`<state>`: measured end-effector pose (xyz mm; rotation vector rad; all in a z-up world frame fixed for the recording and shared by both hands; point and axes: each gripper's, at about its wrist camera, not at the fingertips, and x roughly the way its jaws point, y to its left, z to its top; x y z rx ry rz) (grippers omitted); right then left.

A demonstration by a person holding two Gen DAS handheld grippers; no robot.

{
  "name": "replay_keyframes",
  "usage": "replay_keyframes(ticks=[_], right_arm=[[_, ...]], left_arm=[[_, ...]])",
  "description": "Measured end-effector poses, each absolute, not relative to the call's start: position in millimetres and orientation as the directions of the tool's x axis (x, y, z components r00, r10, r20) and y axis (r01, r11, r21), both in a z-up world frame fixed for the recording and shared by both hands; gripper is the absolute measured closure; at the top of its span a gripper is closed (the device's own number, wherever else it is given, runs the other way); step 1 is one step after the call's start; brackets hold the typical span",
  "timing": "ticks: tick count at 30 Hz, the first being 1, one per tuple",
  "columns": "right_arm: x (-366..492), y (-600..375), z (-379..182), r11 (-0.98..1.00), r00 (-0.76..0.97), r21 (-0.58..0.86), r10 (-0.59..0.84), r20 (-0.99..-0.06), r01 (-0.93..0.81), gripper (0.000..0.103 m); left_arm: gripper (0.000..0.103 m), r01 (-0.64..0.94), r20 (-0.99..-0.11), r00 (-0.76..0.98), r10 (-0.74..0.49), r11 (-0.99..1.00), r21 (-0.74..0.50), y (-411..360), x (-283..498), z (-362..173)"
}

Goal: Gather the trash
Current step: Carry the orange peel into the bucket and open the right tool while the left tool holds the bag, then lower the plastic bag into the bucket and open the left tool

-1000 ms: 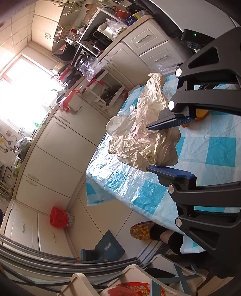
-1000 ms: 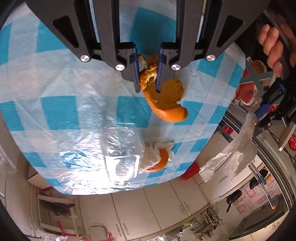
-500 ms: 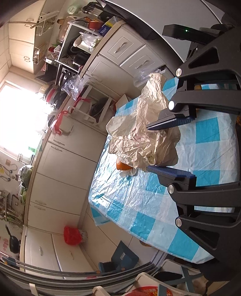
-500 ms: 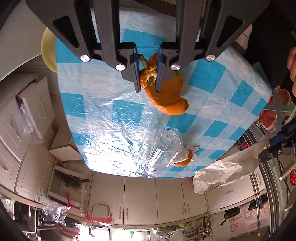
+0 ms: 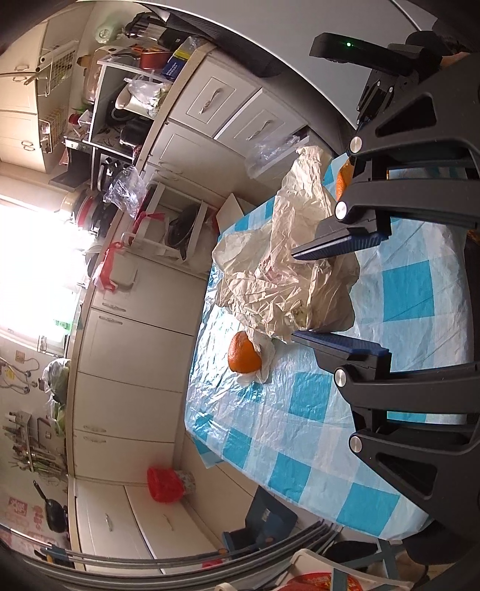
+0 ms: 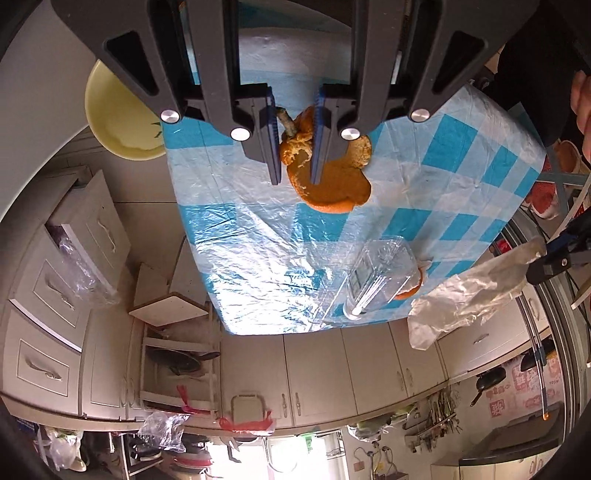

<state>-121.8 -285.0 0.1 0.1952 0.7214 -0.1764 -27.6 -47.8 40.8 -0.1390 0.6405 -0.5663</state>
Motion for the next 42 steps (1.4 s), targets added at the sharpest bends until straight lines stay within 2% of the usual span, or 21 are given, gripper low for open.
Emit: replay_keyframes(ticks=[12,22,29,36,37,39,42], right_arm=[[-136,-296,13,0.957,0.770,0.136,-0.116,-0.627,0.255,0.086],[-166,-345,40,0.911,0.787,0.167,-0.221,-0.576,0.378,0.086],[-177,-392,42,0.870,0.695,0.065,-0.345,-0.631,0.489,0.086],[-168,-438,12,0.839,0.545,-0.015,-0.367,-0.754,0.544,0.086],[-163,-444,4,0.836,0.515,-0.025,-0.360,-0.778,0.548,0.085],[-160,-456,-6,0.821,0.484,-0.023,-0.358,-0.799,0.570,0.070],[-165,-475,-6,0.787,0.514,0.063,-0.338,-0.788,0.614,0.068]], left_arm=[[0.067,0.484,-0.536,0.644,-0.547,0.833,-0.268,-64,-34,43],[0.067,0.548,-0.548,0.597,-0.585,0.797,-0.254,-97,-45,41],[0.066,0.622,-0.545,0.551,-0.632,0.746,-0.236,-140,-61,42],[0.066,0.684,-0.556,0.506,-0.660,0.699,-0.207,-181,-79,38],[0.066,0.692,-0.559,0.500,-0.661,0.694,-0.200,-187,-80,37],[0.066,0.705,-0.570,0.489,-0.660,0.684,-0.187,-200,-83,33],[0.066,0.726,-0.589,0.468,-0.659,0.666,-0.168,-219,-88,24]])
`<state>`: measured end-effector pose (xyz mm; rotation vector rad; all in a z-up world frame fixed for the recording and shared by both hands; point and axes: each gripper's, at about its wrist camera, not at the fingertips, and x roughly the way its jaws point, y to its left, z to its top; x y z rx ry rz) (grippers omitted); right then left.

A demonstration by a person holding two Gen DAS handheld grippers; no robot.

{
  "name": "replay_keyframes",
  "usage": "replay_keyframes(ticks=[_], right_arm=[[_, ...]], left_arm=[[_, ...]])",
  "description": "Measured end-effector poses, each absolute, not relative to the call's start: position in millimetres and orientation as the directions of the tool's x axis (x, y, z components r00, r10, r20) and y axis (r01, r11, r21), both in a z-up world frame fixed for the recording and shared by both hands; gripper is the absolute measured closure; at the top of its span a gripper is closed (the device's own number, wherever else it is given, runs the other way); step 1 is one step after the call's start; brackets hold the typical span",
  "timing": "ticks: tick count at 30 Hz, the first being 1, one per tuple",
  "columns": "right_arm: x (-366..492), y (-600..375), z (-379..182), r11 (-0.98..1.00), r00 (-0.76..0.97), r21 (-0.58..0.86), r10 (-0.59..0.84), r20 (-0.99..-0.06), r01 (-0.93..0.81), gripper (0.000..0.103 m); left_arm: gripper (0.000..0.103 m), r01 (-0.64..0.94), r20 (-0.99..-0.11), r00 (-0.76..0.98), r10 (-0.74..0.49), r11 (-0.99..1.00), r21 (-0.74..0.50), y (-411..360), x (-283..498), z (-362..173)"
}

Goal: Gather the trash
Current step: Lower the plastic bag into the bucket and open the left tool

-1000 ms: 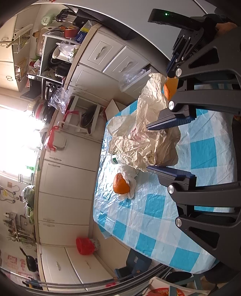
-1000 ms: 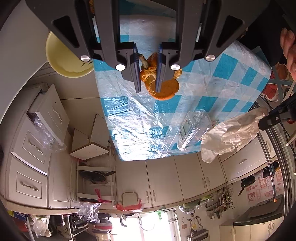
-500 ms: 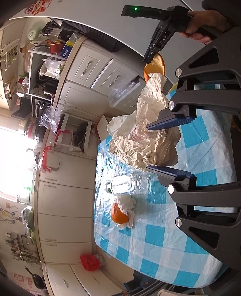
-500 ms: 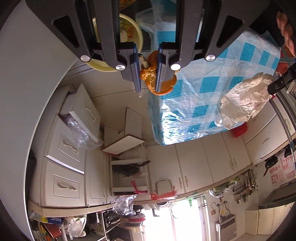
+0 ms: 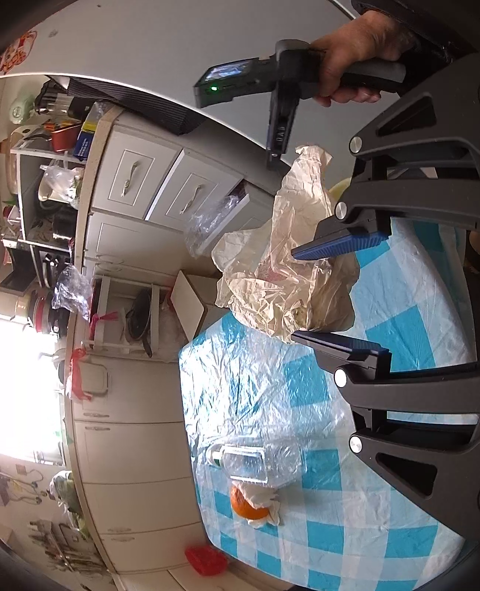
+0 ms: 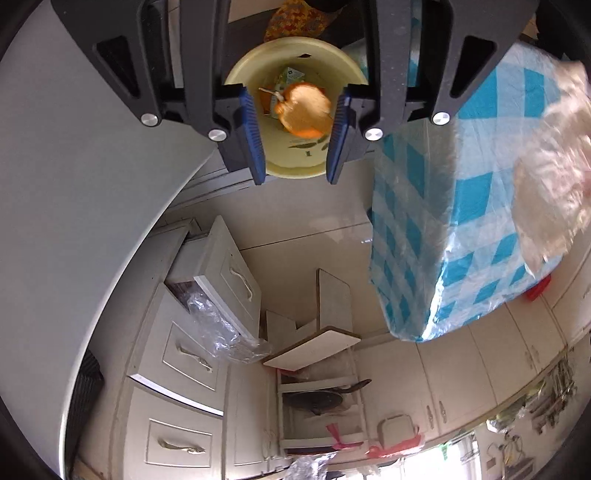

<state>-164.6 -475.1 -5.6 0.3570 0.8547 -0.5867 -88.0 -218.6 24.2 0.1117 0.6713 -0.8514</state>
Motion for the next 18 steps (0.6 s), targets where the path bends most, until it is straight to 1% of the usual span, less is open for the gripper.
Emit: replay_keyframes(ticks=[2,4,6,7,10,12,14,16,18], right_arm=[[-172,-482,2,0.764,0.557,0.122,-0.340,-0.758,0.633,0.064],[-182,-484,13,0.751,0.617,0.185,-0.346,-0.707,0.634,0.057],[-190,-483,28,0.746,0.664,0.211,-0.380,-0.643,0.632,0.045],[-195,-481,35,0.747,0.684,0.214,-0.401,-0.610,0.629,0.043],[-204,-479,50,0.748,0.718,0.221,-0.441,-0.538,0.625,0.039],[-208,-479,55,0.743,0.728,0.230,-0.457,-0.510,0.628,0.038],[-208,-485,57,0.733,0.733,0.253,-0.457,-0.503,0.631,0.038],[-209,-491,55,0.721,0.733,0.276,-0.451,-0.509,0.635,0.038],[-210,-496,54,0.712,0.735,0.295,-0.447,-0.510,0.637,0.038]], left_arm=[[0.066,0.742,-0.602,0.452,-0.658,0.652,-0.155,-233,-93,18],[0.066,0.757,-0.614,0.439,-0.657,0.638,-0.141,-246,-98,11],[0.066,0.771,-0.629,0.425,-0.651,0.624,-0.125,-261,-103,4],[0.066,0.778,-0.638,0.418,-0.646,0.618,-0.116,-270,-105,-1],[0.066,0.795,-0.672,0.394,-0.627,0.600,-0.094,-299,-108,-14],[0.063,0.808,-0.703,0.366,-0.609,0.583,-0.085,-323,-110,-24],[0.062,0.826,-0.743,0.329,-0.583,0.559,-0.073,-346,-113,-35],[0.057,0.835,-0.760,0.318,-0.567,0.547,-0.059,-361,-117,-42],[0.055,0.837,-0.759,0.316,-0.569,0.544,-0.058,-368,-121,-43]])
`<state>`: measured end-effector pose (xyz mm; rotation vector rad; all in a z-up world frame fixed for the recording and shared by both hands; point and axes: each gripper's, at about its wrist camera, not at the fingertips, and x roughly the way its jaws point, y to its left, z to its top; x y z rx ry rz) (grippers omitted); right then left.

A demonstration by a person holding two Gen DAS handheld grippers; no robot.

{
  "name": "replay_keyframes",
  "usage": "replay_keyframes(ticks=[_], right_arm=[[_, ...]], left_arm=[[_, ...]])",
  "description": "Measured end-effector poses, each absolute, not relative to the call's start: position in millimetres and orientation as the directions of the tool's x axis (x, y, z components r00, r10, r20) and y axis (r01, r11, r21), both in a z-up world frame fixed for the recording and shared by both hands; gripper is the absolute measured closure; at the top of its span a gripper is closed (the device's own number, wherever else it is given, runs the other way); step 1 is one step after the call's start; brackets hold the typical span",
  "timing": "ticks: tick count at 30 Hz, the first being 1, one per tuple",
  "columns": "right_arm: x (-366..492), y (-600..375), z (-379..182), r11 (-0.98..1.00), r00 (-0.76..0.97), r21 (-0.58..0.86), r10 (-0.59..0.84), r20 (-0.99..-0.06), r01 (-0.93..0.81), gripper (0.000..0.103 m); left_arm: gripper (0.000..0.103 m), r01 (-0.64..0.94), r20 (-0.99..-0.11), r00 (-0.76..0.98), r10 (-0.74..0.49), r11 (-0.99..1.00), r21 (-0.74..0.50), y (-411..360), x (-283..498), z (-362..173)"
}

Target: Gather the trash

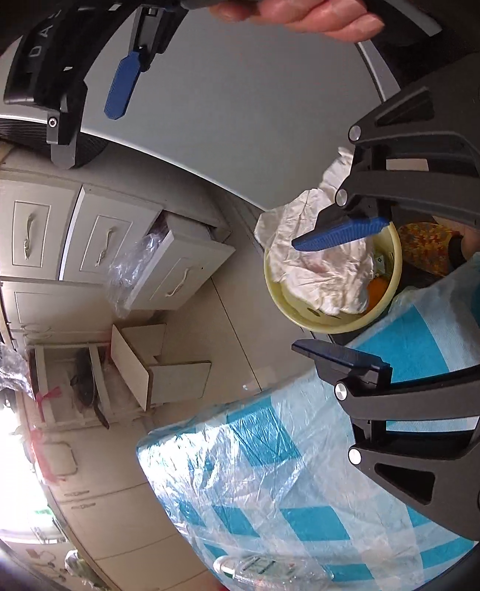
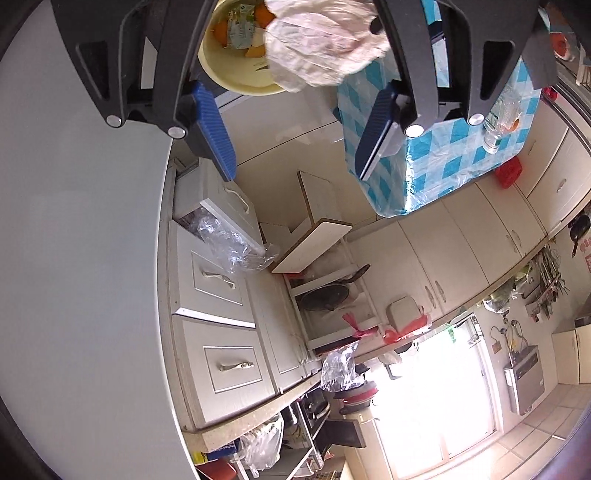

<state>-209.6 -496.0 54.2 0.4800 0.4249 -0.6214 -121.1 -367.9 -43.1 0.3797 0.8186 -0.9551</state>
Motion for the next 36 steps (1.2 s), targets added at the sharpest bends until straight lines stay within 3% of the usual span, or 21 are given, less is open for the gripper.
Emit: replay_keyframes(ticks=[8,19,28,36], right_arm=[[-211,-502,53,0.703,0.742,0.326,-0.428,-0.516,0.632,0.038],[-198,-486,54,0.734,0.745,0.293,-0.414,-0.522,0.613,0.030],[-168,-441,68,0.803,0.770,0.212,-0.403,-0.494,0.557,0.019],[-138,-394,71,0.863,0.811,0.180,-0.345,-0.473,0.472,0.017]], left_arm=[[0.046,0.806,-0.726,0.350,-0.592,0.585,-0.088,-342,-117,-20],[0.020,0.698,-0.671,0.495,-0.552,0.712,-0.071,-250,-105,16],[0.016,0.592,-0.665,0.573,-0.479,0.803,-0.068,-179,-87,17],[0.015,0.468,-0.639,0.637,-0.432,0.875,-0.125,-116,-62,27]])
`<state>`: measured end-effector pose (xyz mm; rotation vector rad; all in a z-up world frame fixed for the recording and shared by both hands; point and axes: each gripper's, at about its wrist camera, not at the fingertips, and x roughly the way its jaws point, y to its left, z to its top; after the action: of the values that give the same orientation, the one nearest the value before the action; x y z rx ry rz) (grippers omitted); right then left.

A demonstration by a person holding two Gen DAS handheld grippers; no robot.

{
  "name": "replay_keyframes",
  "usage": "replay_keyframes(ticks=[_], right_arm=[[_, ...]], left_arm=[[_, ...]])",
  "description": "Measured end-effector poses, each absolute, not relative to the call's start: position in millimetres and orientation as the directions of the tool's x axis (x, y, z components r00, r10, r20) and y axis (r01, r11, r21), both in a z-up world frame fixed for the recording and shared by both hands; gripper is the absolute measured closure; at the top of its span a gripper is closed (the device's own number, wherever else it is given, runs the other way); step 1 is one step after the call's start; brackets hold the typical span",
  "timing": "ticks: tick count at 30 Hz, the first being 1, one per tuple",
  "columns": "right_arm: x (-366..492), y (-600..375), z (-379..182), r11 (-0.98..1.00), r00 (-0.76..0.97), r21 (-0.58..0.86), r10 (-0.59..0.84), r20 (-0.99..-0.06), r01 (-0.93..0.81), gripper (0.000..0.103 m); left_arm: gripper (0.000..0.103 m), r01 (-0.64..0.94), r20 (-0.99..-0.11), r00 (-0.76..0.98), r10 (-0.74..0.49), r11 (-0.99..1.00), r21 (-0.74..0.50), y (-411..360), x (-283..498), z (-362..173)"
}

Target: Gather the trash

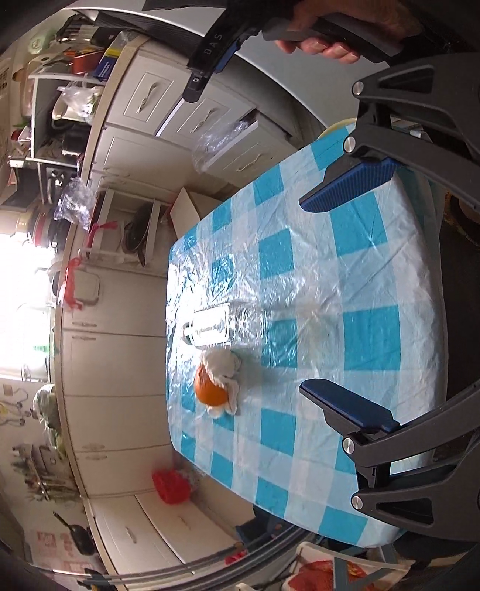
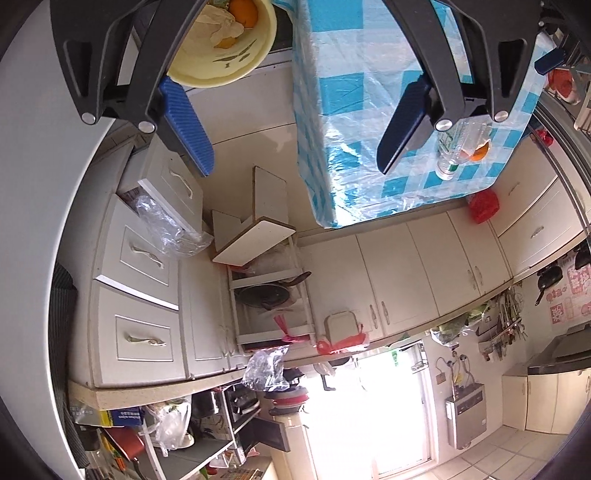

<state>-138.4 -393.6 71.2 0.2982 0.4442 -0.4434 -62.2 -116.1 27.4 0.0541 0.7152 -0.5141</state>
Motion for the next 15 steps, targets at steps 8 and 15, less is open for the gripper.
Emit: replay_keyframes(ticks=[8,15], right_arm=[[-120,-352,68,0.897,0.831,0.159,-0.300,-0.468,0.413,0.017],[-107,-331,61,0.913,0.826,0.128,-0.281,-0.489,0.387,0.017]], left_arm=[[0.015,0.391,-0.614,0.680,-0.401,0.906,-0.160,-76,-51,32],[0.014,0.347,-0.612,0.693,-0.382,0.920,-0.181,-53,-46,30]])
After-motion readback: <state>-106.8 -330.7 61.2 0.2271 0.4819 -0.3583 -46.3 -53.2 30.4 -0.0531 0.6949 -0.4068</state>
